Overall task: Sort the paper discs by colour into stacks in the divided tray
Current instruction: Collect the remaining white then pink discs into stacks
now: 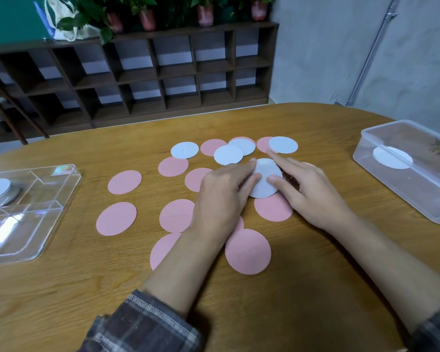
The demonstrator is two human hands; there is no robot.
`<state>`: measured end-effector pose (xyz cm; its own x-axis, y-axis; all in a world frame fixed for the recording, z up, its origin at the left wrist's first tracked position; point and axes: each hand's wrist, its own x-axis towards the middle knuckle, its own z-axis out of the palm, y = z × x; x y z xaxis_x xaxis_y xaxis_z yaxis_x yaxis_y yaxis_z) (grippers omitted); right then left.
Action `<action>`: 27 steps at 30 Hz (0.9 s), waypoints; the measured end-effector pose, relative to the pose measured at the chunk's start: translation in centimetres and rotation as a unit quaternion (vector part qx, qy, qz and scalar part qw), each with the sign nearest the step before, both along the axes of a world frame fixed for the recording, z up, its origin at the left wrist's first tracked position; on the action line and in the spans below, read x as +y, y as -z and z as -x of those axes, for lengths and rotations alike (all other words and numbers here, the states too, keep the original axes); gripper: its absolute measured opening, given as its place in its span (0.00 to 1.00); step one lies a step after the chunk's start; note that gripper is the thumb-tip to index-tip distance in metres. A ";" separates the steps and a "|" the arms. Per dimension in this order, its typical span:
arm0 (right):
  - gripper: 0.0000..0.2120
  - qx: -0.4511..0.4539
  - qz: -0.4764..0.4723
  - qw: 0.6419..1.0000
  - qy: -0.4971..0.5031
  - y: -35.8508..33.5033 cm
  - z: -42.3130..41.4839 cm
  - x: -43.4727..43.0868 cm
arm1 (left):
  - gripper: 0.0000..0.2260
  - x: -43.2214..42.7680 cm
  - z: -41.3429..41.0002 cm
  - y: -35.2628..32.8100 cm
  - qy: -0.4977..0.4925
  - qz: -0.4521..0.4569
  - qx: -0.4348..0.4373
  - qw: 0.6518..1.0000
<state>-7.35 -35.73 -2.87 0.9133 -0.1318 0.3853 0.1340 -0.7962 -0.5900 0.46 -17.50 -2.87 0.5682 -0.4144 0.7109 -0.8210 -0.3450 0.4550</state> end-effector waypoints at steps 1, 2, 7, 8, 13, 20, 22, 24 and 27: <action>0.26 0.001 -0.001 1.000 0.000 0.0 0.0 0.0 | 0.09 0.0 0.0 0.0 -0.002 -0.002 -0.010 1.000; 0.25 -0.002 -0.004 1.000 0.001 -0.1 0.0 0.0 | 0.09 0.0 0.1 0.0 -0.003 -0.004 -0.015 1.000; 0.12 0.006 -0.025 0.999 -0.025 -0.2 0.4 0.4 | 0.11 -0.3 0.2 0.3 -0.009 0.000 0.021 1.000; 0.10 0.014 -0.027 0.999 -0.031 -0.2 0.4 0.5 | 0.11 -0.3 0.3 0.3 -0.010 0.004 0.036 0.999; 0.09 -0.004 -0.013 1.000 -0.009 -0.1 0.1 0.1 | 0.13 -0.3 0.6 -0.2 -0.003 0.022 0.109 0.994; 0.13 -0.008 -0.017 0.997 0.075 0.3 -0.4 -1.2 | 0.18 -0.5 -3.1 -0.8 -0.086 -0.134 0.154 0.975; 0.12 -0.024 -0.025 0.995 0.090 0.3 -0.4 -1.3 | 0.19 -1.1 -4.6 -0.7 -0.089 -0.168 0.156 0.969; 0.11 -0.033 -0.035 0.994 0.103 0.3 -0.4 -1.4 | 0.21 -1.8 -6.1 -0.7 -0.083 -0.204 0.145 0.965; 0.12 -0.024 -0.042 0.992 0.118 0.4 -0.4 -1.5 | 0.27 -2.9 -8.3 -0.9 -0.061 -0.269 0.148 0.950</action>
